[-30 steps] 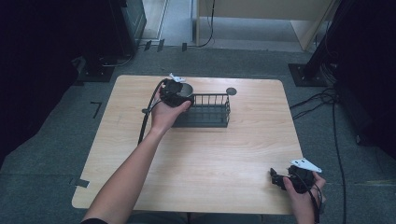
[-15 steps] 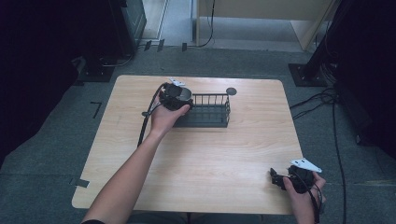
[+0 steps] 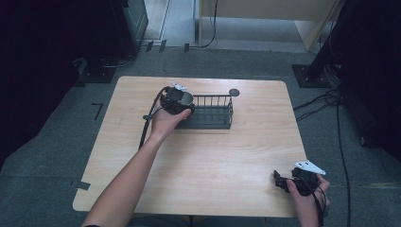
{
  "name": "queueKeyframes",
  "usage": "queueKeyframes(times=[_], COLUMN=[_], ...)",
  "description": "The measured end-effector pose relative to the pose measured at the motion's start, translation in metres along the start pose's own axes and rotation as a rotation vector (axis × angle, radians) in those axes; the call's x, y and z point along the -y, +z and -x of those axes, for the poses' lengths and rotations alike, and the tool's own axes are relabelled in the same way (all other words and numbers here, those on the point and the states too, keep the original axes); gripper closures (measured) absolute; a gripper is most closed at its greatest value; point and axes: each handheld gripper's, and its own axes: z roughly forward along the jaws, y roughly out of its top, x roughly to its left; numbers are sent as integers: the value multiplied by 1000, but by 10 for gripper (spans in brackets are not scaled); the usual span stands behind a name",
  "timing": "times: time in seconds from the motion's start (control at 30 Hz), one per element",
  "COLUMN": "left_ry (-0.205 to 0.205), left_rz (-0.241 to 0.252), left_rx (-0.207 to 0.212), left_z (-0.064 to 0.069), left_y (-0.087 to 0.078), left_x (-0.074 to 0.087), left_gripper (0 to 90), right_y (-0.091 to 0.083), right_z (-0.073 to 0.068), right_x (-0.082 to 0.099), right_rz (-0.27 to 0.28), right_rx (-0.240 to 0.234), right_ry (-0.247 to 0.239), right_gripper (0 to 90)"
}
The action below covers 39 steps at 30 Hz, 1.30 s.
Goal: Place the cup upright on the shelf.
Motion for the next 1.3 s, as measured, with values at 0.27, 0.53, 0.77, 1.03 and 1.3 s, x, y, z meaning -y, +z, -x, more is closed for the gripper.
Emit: queueKeyframes(times=[0.27, 0.53, 0.77, 1.03, 1.3], left_ry=[-3, -26, -32, -55, -57], left_rz=[11, 48, 76, 95, 111], left_rx=[8, 22, 37, 43, 42], left_z=[-1, -1, -4, -13, -20], left_y=[-6, -22, -41, -58, -75], left_x=[0, -3, 3, 21, 33], left_gripper=[86, 0, 0, 0, 0], right_y=[0, 0, 0, 0, 0], right_z=[0, 0, 0, 0, 0], right_x=[0, 0, 0, 0, 0], right_rz=[0, 0, 0, -1, -1], right_rx=[0, 0, 0, 1, 2], right_ry=[0, 0, 0, 0, 0], right_gripper=[0, 0, 0, 0, 0])
